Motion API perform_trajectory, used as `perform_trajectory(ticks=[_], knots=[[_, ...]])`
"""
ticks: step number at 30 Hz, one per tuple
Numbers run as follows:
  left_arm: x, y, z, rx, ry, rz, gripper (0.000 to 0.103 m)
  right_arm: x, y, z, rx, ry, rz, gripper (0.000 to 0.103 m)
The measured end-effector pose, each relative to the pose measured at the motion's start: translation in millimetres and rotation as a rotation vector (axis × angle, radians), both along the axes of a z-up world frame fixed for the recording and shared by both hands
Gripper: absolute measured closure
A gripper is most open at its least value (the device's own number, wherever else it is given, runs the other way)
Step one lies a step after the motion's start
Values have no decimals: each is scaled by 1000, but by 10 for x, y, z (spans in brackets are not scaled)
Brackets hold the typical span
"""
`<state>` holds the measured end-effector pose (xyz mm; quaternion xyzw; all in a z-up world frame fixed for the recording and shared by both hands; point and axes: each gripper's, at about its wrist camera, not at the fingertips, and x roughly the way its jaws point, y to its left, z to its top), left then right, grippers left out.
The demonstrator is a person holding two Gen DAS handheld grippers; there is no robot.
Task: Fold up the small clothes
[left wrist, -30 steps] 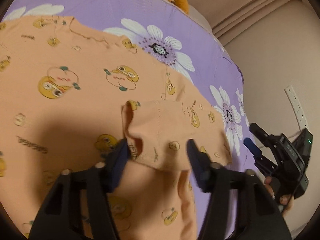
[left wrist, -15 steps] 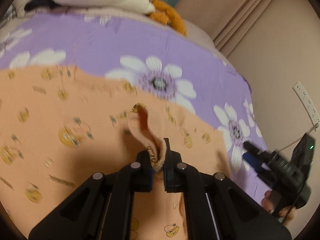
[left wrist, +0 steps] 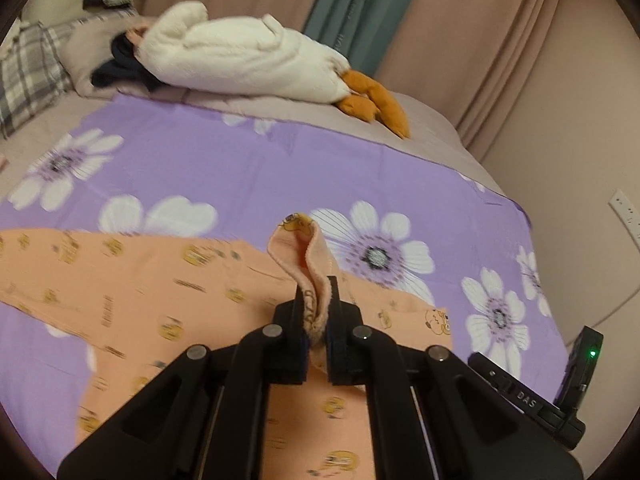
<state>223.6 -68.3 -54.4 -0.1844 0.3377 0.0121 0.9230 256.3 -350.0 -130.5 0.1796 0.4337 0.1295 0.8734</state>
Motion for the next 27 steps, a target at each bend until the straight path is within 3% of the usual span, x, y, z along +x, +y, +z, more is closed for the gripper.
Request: perform_trajectory(ticks=[18,27], knots=[[-106,807,-72,46,55,169,98,36,405,-149,-26,54,112,48],[-131,1116,-155,26,77,237,98,34,520,-188,-53,66,144,48]])
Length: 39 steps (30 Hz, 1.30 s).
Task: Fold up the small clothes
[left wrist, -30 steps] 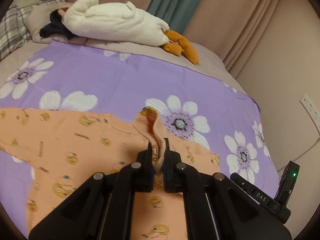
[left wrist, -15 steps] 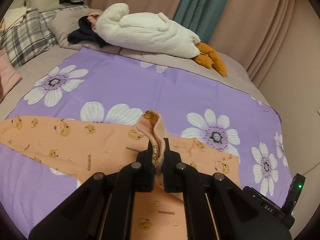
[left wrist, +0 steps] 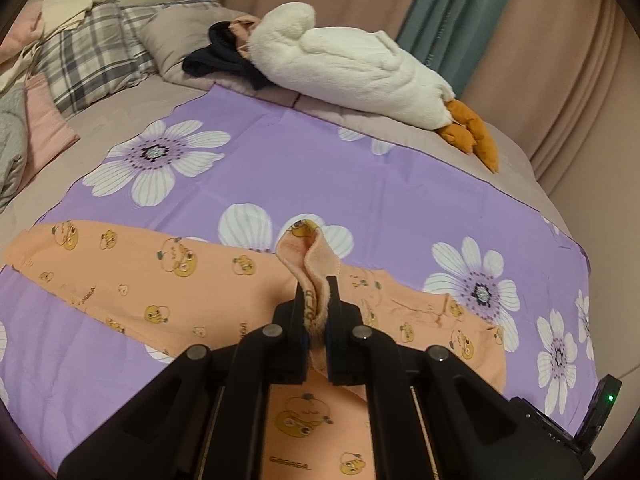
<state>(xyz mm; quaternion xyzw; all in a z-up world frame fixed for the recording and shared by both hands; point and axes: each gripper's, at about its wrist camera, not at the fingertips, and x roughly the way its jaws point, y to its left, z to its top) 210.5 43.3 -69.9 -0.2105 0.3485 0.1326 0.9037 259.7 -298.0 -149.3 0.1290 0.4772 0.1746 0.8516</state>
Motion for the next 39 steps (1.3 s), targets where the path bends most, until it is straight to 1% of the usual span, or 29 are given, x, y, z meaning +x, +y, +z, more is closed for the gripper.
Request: perform_trajectory(ticks=[9,13,14,15,17,20,21,23,32,39], knots=[[-34,178,-89,10,22,23,98,14,128,-72,-35,21,16,48],[-43,246,-189,4,46,27,97,10,204,-88,-61,21,34,55],[-48,269,-223,-4,52,27,97,6,226,-96,-65,22,39,58],[-50,283,-251,-9,59,28,97,5,246,-101,-69,24,44,65],[-49,311,-303,-11,76,29,97,11,286,-119,-80,29,58,70],[-49,347,-361,-12,93,29,97,12,324,-143,-96,33,62,72],[-44,362,-379,-13,97,29,97,13,331,-145,-102,32,65,76],[-40,390,-421,-18,106,30,97,18,337,-148,-112,30,66,81],[-33,449,-650,-18,164,29,95,30,340,-165,-118,37,65,81],[-56,506,-777,-34,187,29,93,30,353,-171,-122,41,61,81]])
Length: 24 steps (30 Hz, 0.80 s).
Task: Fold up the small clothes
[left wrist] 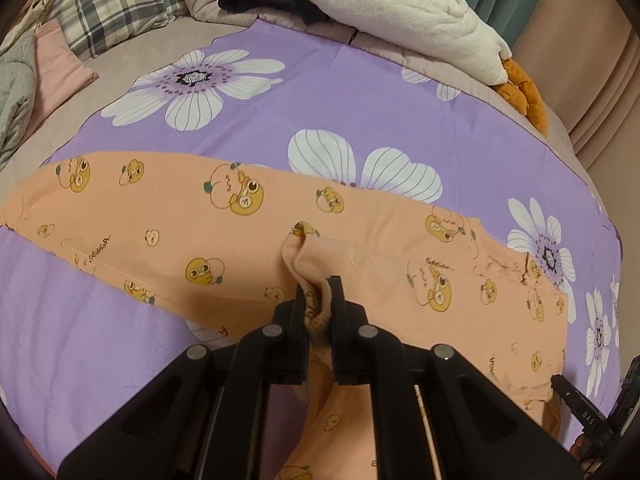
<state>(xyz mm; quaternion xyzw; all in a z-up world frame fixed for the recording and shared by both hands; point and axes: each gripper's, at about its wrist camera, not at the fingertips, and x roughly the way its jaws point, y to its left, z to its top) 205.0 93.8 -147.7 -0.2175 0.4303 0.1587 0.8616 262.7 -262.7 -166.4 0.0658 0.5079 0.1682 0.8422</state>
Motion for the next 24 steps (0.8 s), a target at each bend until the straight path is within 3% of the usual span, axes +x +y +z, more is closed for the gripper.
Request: perform_trajectory(ticks=[12,17,20,24], knots=[[-29,52,-261,-13,53,-23,91,8,-1,-18,2,9,-3,81],[-19,118,-348,-53,54,-32,90,16,-19,-38,17,16,-12,81],[-18,180,-375,-92,52,-52,89,10,-23,-51,22,14,-21,81],[-36,177,-387,-80,40,-109,89,-13,-5,-44,8,6,-28,81]])
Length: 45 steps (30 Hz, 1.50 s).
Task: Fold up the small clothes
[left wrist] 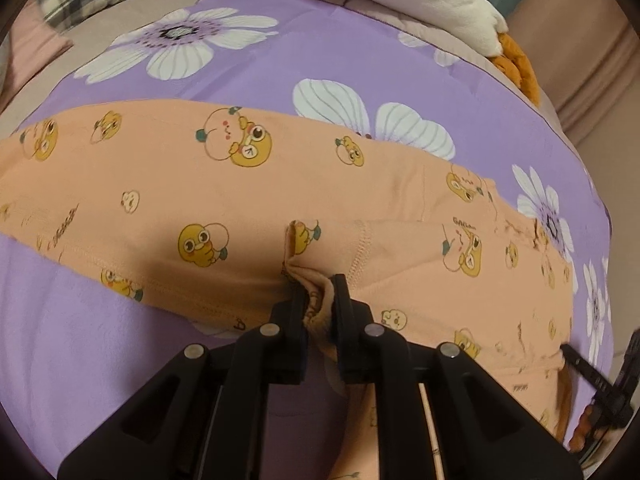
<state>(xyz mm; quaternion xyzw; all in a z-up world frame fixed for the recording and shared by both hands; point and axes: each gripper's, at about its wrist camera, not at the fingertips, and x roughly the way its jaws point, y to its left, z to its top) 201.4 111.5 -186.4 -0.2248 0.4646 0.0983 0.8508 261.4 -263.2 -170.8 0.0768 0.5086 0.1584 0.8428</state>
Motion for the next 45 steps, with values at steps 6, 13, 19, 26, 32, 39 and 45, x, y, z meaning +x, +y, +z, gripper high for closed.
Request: perform_trajectory(ticks=[6,13,19,26,32,39,45], knots=[[-5,-56,-6,65,-19,-67,89,-3,42,-2,-23,-2,-35,81],[-26,18,-28,25,-48,-69,88,1,68,0,-44,-9,-50,81],[-18,67,-25,-29,-46,-72,88,-11,99,7,-67,-17,-68,81],[-54,83,58,-75,-40,-80,87,-25,154,47,-98,-26,-98,81],[-272,111,374,-68,-102,-91,63,-236,243,338,-130,-91,-133,61],[-612,344,811,-51,-228,-5,8,-810,335,1138,-90,-301,-170,9],[-864,733,945,-29,-272,139,0,-1136,483,1508,-40,-382,-180,1]])
